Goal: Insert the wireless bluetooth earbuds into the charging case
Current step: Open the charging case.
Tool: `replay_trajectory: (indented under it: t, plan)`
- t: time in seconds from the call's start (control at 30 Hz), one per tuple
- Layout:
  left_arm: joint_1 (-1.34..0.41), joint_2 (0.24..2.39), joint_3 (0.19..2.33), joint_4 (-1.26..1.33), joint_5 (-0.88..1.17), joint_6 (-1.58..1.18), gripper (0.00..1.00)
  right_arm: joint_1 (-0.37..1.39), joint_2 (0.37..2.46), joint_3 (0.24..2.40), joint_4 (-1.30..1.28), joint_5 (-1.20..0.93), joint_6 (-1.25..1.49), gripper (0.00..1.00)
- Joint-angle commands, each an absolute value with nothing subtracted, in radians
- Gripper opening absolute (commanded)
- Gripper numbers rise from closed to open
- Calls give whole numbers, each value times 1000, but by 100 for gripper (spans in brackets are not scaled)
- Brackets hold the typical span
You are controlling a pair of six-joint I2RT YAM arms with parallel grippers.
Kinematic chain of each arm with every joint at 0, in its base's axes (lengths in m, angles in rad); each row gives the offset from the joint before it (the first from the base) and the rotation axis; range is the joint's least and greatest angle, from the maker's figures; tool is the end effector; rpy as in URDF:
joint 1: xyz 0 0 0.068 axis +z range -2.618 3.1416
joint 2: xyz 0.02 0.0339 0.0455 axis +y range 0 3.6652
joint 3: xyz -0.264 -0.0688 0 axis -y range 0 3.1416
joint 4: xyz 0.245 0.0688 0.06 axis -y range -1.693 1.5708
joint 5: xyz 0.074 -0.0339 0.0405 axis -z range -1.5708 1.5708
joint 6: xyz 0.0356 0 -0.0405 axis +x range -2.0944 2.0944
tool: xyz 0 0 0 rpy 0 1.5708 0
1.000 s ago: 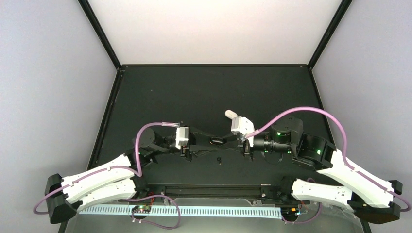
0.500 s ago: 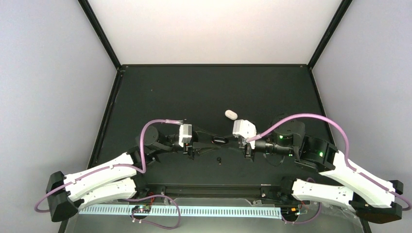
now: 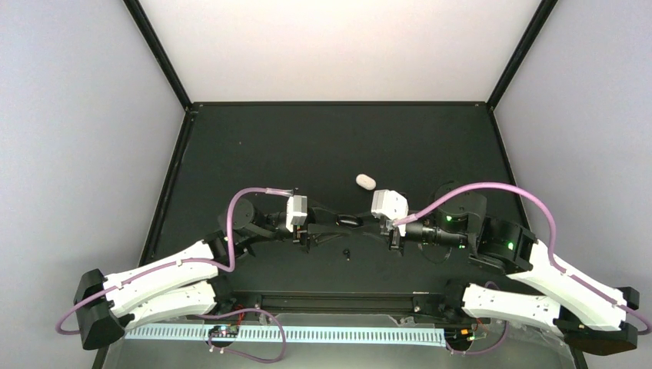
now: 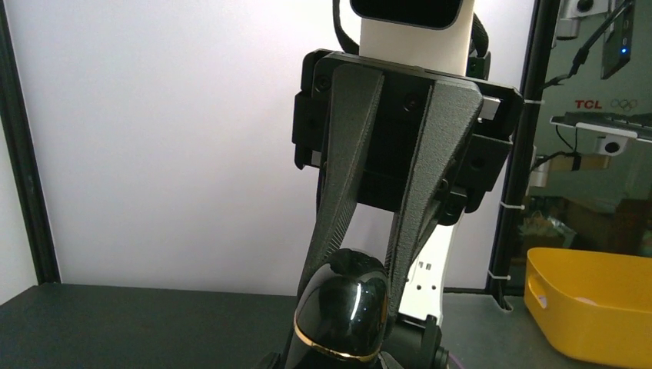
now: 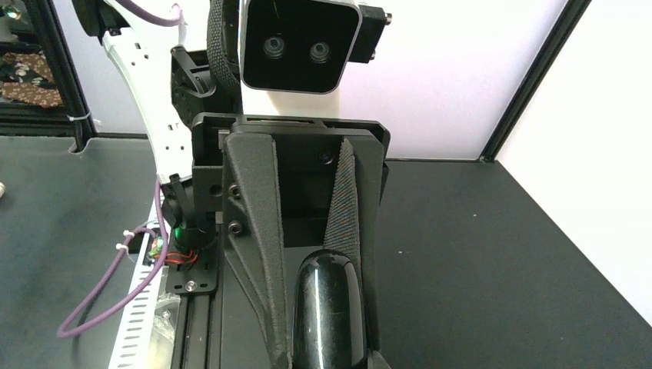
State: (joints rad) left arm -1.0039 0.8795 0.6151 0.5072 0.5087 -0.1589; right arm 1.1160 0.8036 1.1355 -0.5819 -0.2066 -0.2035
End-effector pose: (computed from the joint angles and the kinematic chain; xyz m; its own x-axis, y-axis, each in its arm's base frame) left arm 0.0959 -0.1830 0.3360 -0.0293 -0.2114 -0.9770 0.9986 0.0372 -0.0380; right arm 0.0612 0.1418 0.4132 0.0889 -0.2685 -0.9592 -0.9686 0.2013 -0.1461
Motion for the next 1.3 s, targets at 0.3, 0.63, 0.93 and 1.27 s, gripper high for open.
replay_trajectory:
  t: [0.3, 0.63, 0.93, 1.27]
  plan:
    - [-1010, 868, 641, 531, 522, -179, 34, 1118, 800, 1120, -538, -213, -203, 1]
    - [-1009, 860, 639, 538, 522, -178, 37, 1117, 809, 1120, -541, -228, -203, 1]
    - [-1010, 856, 635, 535, 530, -164, 15, 1118, 814, 1119, -543, -232, -201, 1]
    - [-1011, 848, 632, 513, 522, -124, 2, 1118, 808, 1123, -538, -240, -178, 29]
